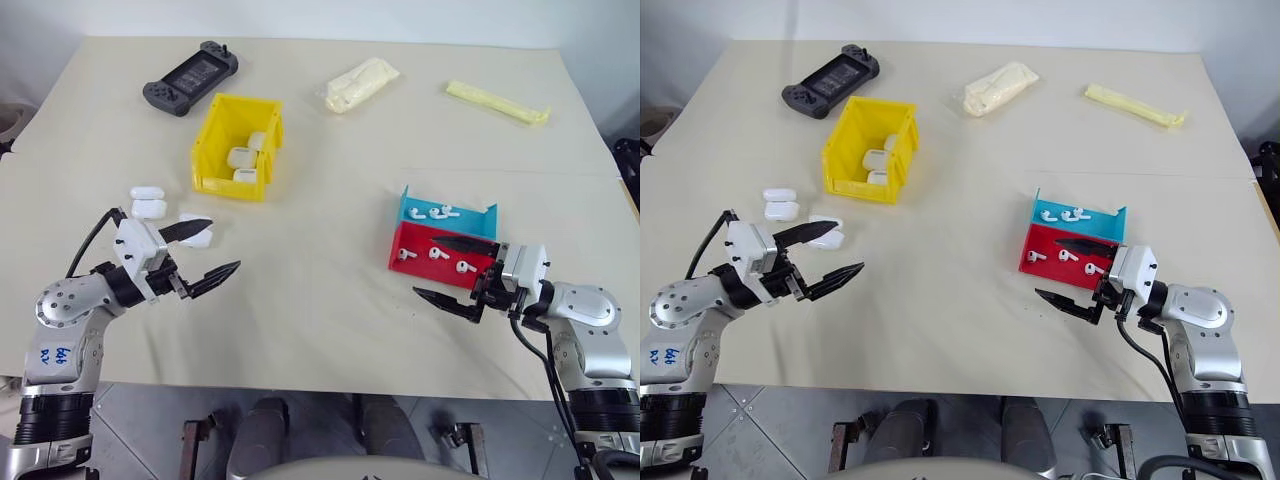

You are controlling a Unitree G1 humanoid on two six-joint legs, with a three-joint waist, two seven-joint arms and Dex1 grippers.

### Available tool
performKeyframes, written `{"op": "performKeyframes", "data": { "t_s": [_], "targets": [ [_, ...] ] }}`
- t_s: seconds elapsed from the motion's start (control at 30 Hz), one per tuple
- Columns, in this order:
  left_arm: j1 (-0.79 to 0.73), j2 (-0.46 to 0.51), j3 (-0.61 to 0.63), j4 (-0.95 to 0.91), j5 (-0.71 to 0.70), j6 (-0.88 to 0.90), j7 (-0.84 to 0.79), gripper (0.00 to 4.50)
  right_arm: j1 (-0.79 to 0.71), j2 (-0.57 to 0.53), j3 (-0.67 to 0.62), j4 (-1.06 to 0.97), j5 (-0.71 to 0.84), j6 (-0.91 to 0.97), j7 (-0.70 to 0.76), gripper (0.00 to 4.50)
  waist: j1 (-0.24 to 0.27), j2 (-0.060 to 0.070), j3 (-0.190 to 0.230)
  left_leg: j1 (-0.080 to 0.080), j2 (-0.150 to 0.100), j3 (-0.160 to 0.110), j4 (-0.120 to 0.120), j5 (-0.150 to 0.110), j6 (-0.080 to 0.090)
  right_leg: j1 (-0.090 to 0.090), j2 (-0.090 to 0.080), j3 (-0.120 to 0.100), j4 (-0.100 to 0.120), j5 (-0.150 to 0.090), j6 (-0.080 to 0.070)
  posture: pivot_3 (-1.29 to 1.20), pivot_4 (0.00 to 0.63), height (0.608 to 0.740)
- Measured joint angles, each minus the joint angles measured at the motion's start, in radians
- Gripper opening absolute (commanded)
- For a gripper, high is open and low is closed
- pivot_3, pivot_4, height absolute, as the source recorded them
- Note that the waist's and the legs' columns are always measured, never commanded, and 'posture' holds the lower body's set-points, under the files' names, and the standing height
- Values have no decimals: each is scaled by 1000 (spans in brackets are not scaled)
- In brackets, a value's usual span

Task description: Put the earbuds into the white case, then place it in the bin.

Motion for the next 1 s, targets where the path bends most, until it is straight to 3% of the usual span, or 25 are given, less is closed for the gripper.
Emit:
{"op": "performKeyframes", "data": {
  "t_s": [0.17,0.3,0.43,0.67,0.83,1.0],
  "targets": [
    [10,-7,67,-6,-10,35,83,4447,-8,17,10,-2,6,6,3,4500,-7,0,0,0,0,0,0,0,0,0,0,0,0,0,0,0,150,740],
    [142,-16,198,-78,-74,158,175,4447,-50,57,46,-42,19,37,2,4500,-18,0,0,1,2,-2,-1,0,0,-1,0,1,0,0,0,0,150,740],
    [346,-117,313,-193,-62,207,330,4447,-87,124,108,-122,42,74,-10,4500,-20,0,0,0,1,-8,0,-1,-1,-1,-1,1,0,0,0,0,150,740],
    [455,-216,355,-373,-91,365,512,4447,-123,149,131,-182,48,103,-46,4500,23,-1,0,0,-2,-11,1,-1,-1,2,-2,-1,-1,0,0,0,150,740],
    [369,-179,329,-476,-182,603,616,4447,-137,144,127,-176,47,113,-54,4500,24,-1,0,0,-2,-11,1,-1,-1,1,-2,-1,0,0,0,0,150,740],
    [64,-64,280,-474,-235,1025,789,4447,-131,131,123,-177,41,128,-64,4500,23,-1,0,0,-2,-12,1,-1,-1,1,0,-2,1,0,0,0,150,740]
  ]
}}
